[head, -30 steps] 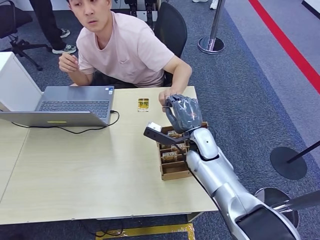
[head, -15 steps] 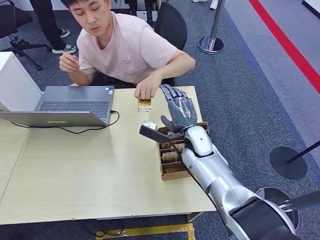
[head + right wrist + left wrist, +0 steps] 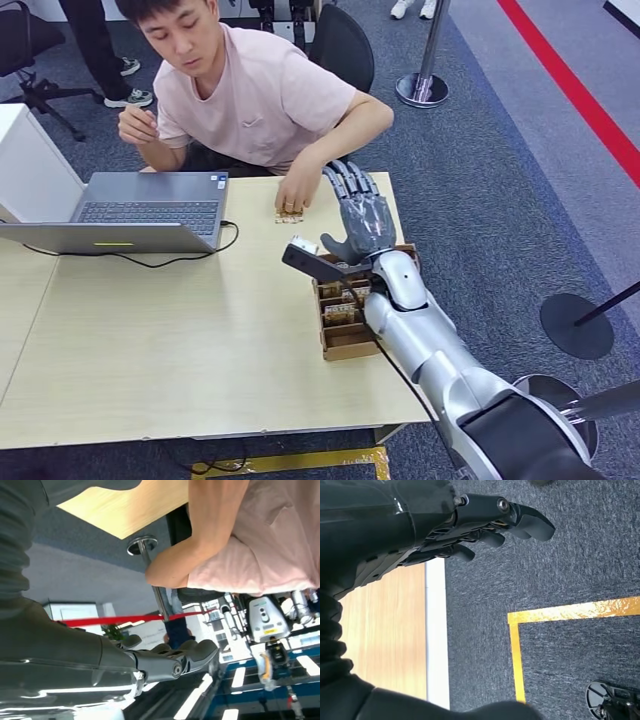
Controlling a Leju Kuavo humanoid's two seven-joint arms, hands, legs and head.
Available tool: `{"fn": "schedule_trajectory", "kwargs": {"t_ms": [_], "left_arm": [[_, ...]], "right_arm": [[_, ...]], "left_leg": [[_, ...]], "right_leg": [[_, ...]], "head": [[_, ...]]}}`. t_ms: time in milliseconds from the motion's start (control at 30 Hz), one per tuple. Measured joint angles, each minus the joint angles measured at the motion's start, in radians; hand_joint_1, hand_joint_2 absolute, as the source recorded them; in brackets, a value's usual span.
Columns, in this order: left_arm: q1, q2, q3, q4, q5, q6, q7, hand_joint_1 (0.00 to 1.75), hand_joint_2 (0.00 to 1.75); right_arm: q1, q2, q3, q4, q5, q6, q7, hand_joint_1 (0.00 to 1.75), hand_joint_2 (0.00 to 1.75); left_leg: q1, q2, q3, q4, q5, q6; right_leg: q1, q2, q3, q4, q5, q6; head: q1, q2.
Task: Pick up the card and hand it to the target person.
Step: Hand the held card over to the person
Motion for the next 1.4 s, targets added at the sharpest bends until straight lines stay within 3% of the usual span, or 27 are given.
{"fn": "schedule_trajectory", "kwargs": {"t_ms": [167,467,700,800,933,1167,1400], "left_arm": [[0.001,0.000,0.001,0.000,0.016,0.007,0.009,0.00,0.00],[0.005,0.008,0.002,0.000,0.027,0.019,0.021,0.00,0.00],[0.005,0.009,0.002,0.000,0.027,0.022,0.024,0.00,0.00],[0.006,0.010,0.003,0.000,0.029,0.030,0.030,0.00,0.00],[0.006,0.011,0.008,0.000,0.031,0.038,0.039,0.00,1.75],[0.005,0.011,0.018,0.000,0.034,0.051,0.046,0.00,1.75],[0.005,0.011,0.020,0.000,0.037,0.059,0.044,0.00,1.75]], "right_arm": [[0.012,-0.012,-0.088,-0.071,-0.180,0.018,-0.046,0.00,1.75],[0.087,-0.090,-0.353,-0.250,-0.488,0.082,-0.136,0.00,1.75],[0.139,-0.143,-0.538,-0.268,-0.679,0.124,-0.213,0.00,1.75],[0.170,-0.165,-0.647,-0.258,-0.831,0.185,-0.256,0.00,1.75],[0.201,-0.189,-0.783,-0.211,-0.963,0.250,-0.306,0.00,1.75],[0.235,-0.229,-0.951,-0.086,-1.111,0.309,-0.307,0.00,1.75],[0.363,-0.263,-1.140,0.160,-1.245,0.398,-0.305,0.00,1.75]], "left_leg": [[0.000,0.000,0.000,0.000,0.000,0.000],[0.000,-0.001,0.000,0.001,0.000,0.000],[0.000,-0.002,0.000,0.001,0.000,0.000],[0.000,-0.004,-0.001,0.001,0.000,0.000],[-0.001,-0.004,-0.002,0.001,0.000,0.000],[0.000,-0.005,-0.001,0.001,0.000,0.000],[0.000,-0.005,-0.002,0.000,-0.002,0.001]], "right_leg": [[0.000,0.000,0.000,0.000,0.000,0.000],[0.000,-0.002,0.000,-0.001,0.000,0.000],[0.000,-0.002,-0.001,-0.001,0.000,0.000],[0.000,-0.004,-0.001,-0.001,0.000,0.000],[-0.001,-0.004,-0.001,-0.001,0.000,0.000],[0.000,-0.005,-0.001,-0.001,0.000,0.000],[0.000,-0.005,-0.001,-0.001,-0.001,0.000]], "head": [[0.000,0.000],[0.000,0.000],[0.000,0.000],[0.000,0.000],[0.000,0.000],[0.000,0.000],[0.000,0.000]]}}
